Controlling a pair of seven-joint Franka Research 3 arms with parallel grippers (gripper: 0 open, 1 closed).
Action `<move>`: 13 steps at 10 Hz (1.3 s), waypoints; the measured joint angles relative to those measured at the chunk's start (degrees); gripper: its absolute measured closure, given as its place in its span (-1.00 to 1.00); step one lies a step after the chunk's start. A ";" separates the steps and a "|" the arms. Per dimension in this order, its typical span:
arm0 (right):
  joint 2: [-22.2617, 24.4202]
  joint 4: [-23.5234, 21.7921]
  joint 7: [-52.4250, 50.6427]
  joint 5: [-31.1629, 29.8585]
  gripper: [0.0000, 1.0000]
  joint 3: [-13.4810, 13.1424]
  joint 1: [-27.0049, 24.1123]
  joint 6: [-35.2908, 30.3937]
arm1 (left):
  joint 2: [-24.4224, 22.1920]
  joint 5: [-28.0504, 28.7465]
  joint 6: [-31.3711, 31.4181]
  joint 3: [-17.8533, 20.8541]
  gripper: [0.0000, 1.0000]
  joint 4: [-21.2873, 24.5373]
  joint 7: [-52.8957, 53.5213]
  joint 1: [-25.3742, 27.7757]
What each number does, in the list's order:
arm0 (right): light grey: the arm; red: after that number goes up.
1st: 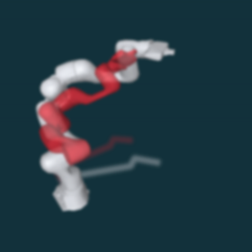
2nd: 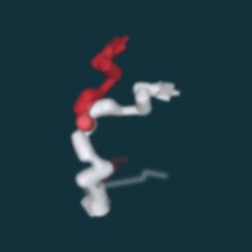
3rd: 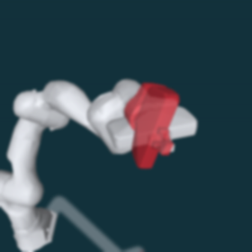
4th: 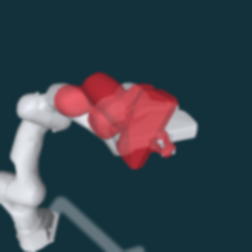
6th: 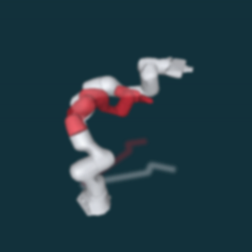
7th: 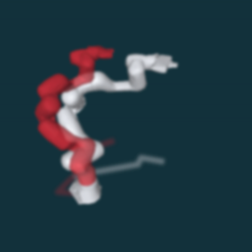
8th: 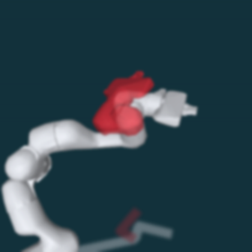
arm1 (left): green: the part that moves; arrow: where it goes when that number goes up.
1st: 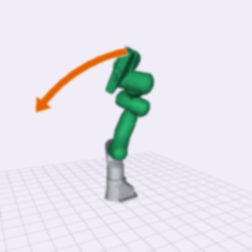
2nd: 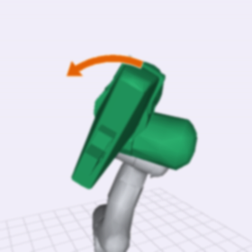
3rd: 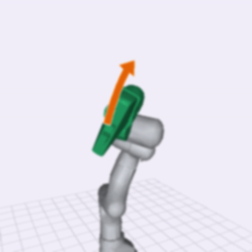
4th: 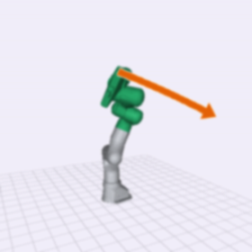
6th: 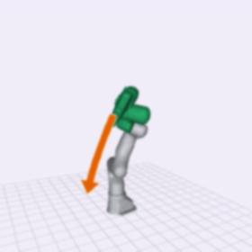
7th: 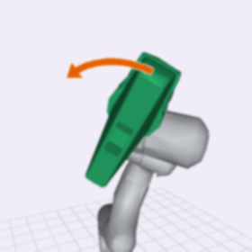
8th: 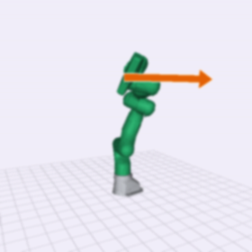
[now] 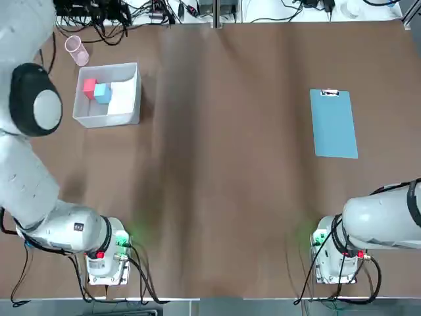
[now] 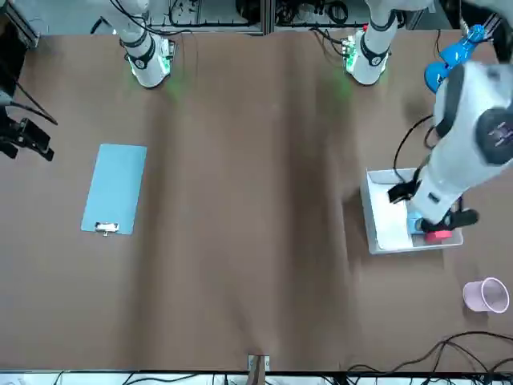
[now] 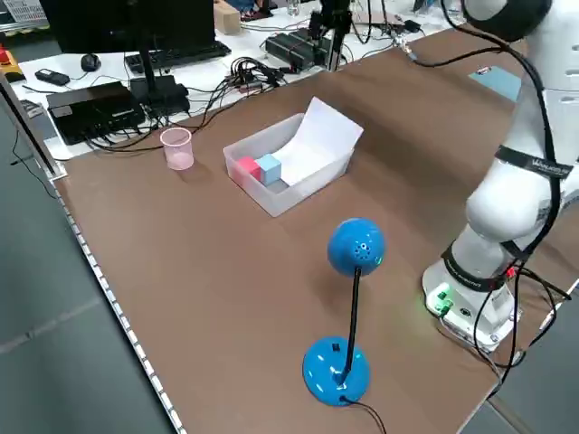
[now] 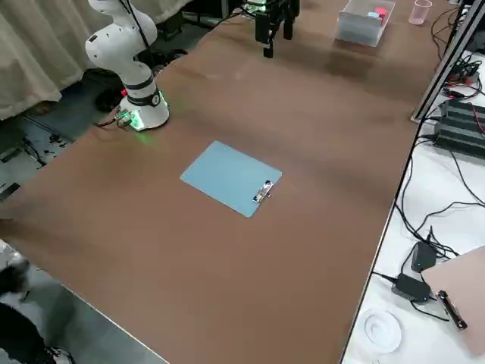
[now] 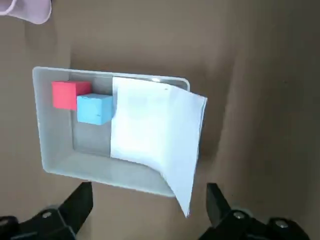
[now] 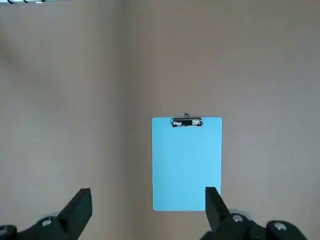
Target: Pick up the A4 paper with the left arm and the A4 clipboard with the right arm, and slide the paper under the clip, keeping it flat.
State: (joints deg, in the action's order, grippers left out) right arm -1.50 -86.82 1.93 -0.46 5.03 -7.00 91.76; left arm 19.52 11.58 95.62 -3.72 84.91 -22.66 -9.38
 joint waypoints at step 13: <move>-3.93 -17.05 58.69 -0.08 -0.88 -0.12 -4.04 18.14 | -0.93 21.43 23.37 -0.51 -0.45 31.60 -25.93 -8.71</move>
State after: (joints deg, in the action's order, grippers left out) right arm -5.43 -103.87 60.62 -0.54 4.91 -11.04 109.90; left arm 18.59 33.01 118.99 -4.22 116.50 -48.59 -18.09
